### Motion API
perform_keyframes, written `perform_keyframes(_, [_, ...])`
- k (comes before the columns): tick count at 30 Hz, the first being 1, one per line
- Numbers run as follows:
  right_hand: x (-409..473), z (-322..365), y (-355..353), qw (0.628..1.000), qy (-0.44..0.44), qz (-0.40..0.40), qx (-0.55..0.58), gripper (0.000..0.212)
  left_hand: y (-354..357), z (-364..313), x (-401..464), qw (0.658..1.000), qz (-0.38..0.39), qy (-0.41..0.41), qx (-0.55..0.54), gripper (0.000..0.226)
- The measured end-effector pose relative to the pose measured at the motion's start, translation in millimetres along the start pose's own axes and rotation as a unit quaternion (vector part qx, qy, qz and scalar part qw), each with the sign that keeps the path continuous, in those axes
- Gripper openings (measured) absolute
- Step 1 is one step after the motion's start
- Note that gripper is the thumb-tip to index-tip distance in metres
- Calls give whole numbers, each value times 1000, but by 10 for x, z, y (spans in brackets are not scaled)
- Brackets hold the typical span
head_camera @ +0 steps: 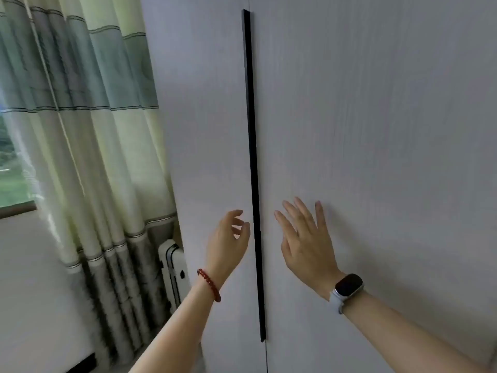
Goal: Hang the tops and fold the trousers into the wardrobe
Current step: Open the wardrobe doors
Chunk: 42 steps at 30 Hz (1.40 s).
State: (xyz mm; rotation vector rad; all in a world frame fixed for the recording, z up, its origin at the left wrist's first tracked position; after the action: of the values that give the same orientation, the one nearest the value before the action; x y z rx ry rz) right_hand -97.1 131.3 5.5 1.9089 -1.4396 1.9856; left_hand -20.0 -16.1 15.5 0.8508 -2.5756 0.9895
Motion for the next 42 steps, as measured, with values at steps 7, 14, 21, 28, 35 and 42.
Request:
perform_keyframes(7, [42,53,347,947,132,136,-260,78,116,370,646,993,77,76,48,36])
perform_keyframes(14, [127,232,340,882,207,208,-370,105,76,245,894,976,119,159,90,26])
perform_keyframes(21, [204,312,159,874,254,264,-319,104,-74,244,803,969,168,169,63,25])
perform_keyframes(28, [200,872,-71,873,313,350,-132,63,-634,536,331,972,150,180,2,28])
perform_keyframes(35, [153,2140,-87,901,240,312,182,56,-1574,937,-196,980,142,139,13,15])
perform_keyframes(42, [353,3165,171,842,173,382,338,61,-2389,1420,-392,986,89,130,46,9])
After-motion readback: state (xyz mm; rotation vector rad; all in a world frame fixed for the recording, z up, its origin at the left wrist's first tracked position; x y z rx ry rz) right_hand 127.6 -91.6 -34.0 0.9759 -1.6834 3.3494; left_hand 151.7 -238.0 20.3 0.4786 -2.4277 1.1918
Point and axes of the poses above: each hand's wrist, its own x-axis towards the middle knuckle, its own y-axis out of the palm, z = x × y, the point moved 3 cm from there along x, towards the middle knuckle, and after that the axes turned 11 degrees about z, right-handed, at the moved point
